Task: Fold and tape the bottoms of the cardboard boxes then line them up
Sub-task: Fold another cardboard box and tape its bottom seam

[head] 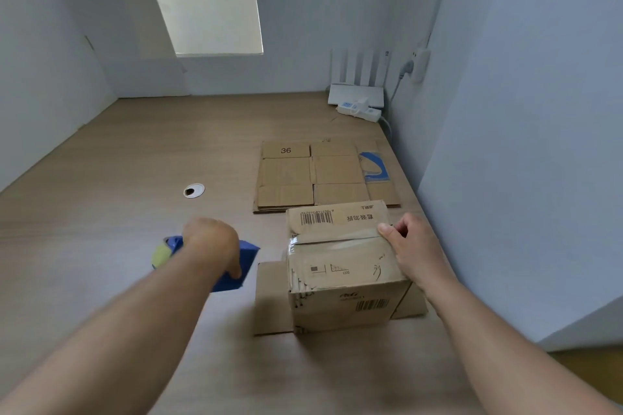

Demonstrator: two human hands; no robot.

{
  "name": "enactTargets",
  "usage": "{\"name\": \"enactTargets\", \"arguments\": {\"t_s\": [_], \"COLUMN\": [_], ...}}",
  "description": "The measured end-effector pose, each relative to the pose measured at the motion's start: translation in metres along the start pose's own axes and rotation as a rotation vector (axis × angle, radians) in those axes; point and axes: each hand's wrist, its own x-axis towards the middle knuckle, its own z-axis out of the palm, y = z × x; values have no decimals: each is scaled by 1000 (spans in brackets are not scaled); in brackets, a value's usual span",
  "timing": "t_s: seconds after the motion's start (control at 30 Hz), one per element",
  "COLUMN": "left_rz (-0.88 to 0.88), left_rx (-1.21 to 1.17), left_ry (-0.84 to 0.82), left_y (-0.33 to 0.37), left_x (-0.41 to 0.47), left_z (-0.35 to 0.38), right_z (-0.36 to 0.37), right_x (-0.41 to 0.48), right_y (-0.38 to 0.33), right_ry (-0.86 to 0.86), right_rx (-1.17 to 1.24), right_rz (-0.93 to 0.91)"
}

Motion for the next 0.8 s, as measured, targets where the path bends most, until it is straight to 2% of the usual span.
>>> {"name": "enactTargets", "arguments": {"t_s": [0.1,0.23,0.37,0.47,0.57,0.7,0.8], "left_rz": [-66,-17,-49,-78,-101,-123,-155], "left_rx": [-172,-263,-260,-353,-397,-238,-235], "left_ry": [198,469,377,336,293,289,272], "left_y": [6,17,16,15,10,5,3], "left_x": [5,-12,-23,-24,-18,-18,-19], "left_z": [40,85,137,157,154,141,136], "right_z": [-1,0,1,2,2,2,2], "right_x": [2,3,3,4,3,2,1], "right_y": [-1,0,1,0,0,0,0], "right_ry": [-6,6,3,-1,-5,-12,-16], "right_rx": [8,15,1,-8,-15,-14,-15], "right_rz": [3,6,6,-2,-13,-14,-14]}}
